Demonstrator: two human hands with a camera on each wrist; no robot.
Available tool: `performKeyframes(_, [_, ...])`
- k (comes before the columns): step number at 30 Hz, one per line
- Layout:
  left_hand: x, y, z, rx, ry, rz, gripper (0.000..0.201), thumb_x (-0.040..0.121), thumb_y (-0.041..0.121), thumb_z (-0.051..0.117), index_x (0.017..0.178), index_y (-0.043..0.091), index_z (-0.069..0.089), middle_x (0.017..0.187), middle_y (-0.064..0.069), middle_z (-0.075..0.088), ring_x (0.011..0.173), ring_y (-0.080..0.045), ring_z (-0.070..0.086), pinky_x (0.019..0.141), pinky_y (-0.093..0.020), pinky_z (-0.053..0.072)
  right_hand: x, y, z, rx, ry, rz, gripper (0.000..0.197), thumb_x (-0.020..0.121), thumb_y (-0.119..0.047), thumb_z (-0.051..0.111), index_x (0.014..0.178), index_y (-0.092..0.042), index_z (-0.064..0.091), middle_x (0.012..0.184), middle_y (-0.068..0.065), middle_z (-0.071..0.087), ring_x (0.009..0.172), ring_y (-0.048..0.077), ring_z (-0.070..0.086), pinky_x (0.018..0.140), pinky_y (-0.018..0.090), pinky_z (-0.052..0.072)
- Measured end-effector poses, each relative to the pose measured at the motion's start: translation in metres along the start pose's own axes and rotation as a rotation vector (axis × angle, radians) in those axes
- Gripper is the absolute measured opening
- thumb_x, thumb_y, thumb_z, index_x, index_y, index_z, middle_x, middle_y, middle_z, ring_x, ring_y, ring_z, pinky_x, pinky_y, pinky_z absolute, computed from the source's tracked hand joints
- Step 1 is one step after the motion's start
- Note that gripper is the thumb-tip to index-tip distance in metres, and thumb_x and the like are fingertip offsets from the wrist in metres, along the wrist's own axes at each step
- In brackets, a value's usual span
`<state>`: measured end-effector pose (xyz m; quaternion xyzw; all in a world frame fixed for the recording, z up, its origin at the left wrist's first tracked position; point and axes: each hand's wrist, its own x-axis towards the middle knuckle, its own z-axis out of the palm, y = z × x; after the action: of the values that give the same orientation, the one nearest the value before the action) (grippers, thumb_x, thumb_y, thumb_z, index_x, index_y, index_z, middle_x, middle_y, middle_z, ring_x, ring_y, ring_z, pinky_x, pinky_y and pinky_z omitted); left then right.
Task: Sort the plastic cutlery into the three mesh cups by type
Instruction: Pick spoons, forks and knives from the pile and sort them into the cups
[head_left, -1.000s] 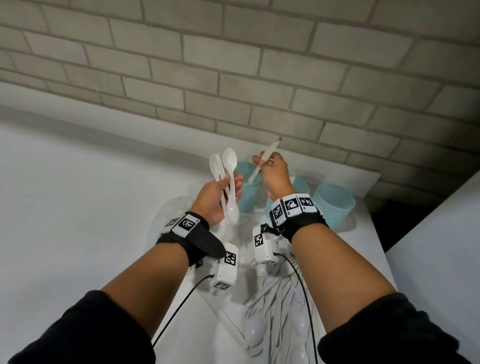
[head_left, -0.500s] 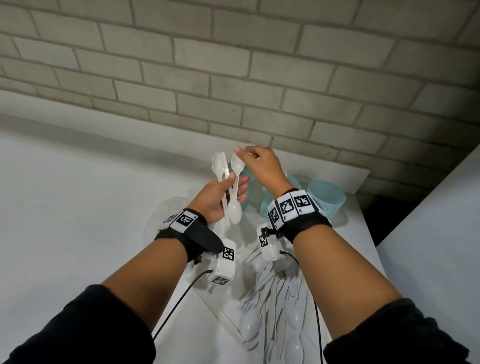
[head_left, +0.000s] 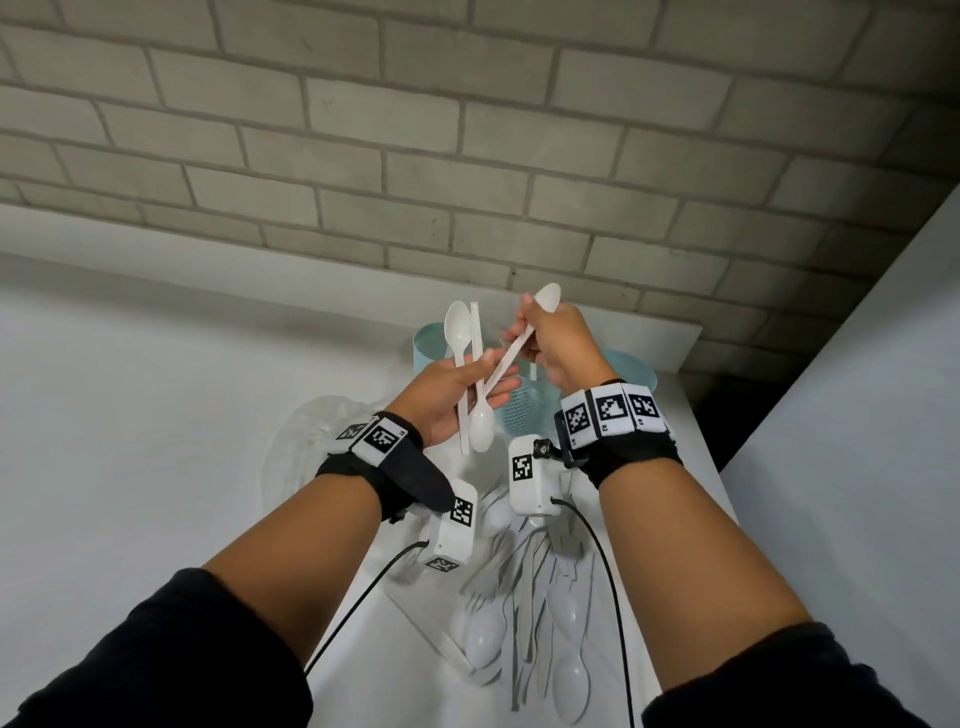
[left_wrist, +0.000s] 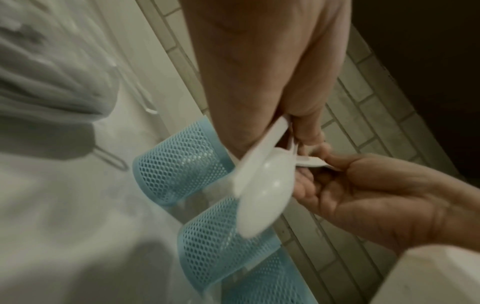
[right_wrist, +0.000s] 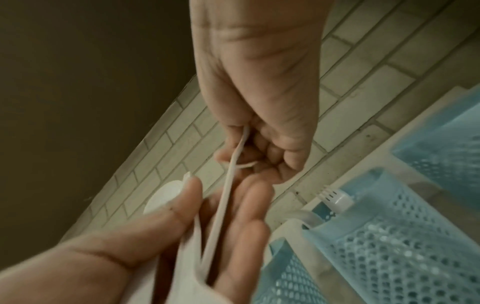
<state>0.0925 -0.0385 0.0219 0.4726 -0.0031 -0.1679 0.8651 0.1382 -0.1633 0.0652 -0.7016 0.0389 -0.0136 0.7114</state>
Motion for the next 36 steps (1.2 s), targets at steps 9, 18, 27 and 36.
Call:
performKeyframes(9, [0.0,-0.002,-0.002,-0.083,0.106,0.091,0.032,0.096,0.0,0.044,0.127,-0.003,0.05,0.102,-0.009,0.07,0.089,-0.014,0.069,0.082,-0.024,0.055,-0.01,0.006,-0.034,0.118,-0.019,0.154,0.024,0.086,-0.029,0.066,0.076,-0.016,0.048,0.058,-0.004,0.038,0.031,0.0,0.025,0.028,0.014,0.017])
performKeyframes(18, [-0.001,0.002,0.004,-0.186,0.077,0.2,0.032,0.096,0.0,0.042,0.128,0.002,0.046,0.103,-0.006,0.063,0.096,-0.016,0.062,0.085,-0.025,0.052,-0.029,0.039,-0.036,-0.312,-0.482,0.428,0.035,0.069,-0.038,0.079,0.085,-0.018,0.057,0.058,-0.003,0.038,0.038,0.001,0.018,0.031,0.009,0.008])
performKeyframes(27, [-0.001,0.008,-0.009,-0.15,0.188,0.225,0.018,0.1,0.018,0.039,0.098,0.01,0.054,0.098,-0.009,0.064,0.09,-0.02,0.065,0.079,-0.031,0.056,-0.025,0.043,-0.053,-0.012,-0.275,0.39,0.004,0.088,-0.009,0.061,0.087,-0.008,0.057,0.065,-0.001,0.042,0.034,0.001,0.027,0.029,0.011,0.022])
performKeyframes(36, [-0.006,-0.009,0.0,0.061,0.036,0.161,0.015,0.089,-0.007,0.052,0.101,-0.002,0.061,0.098,-0.011,0.067,0.079,-0.013,0.071,0.081,-0.021,0.056,-0.014,0.031,-0.052,0.243,0.201,0.255,0.023,0.099,-0.005,0.04,0.113,-0.008,0.057,0.076,0.005,0.049,0.057,0.01,0.034,0.047,0.022,0.034])
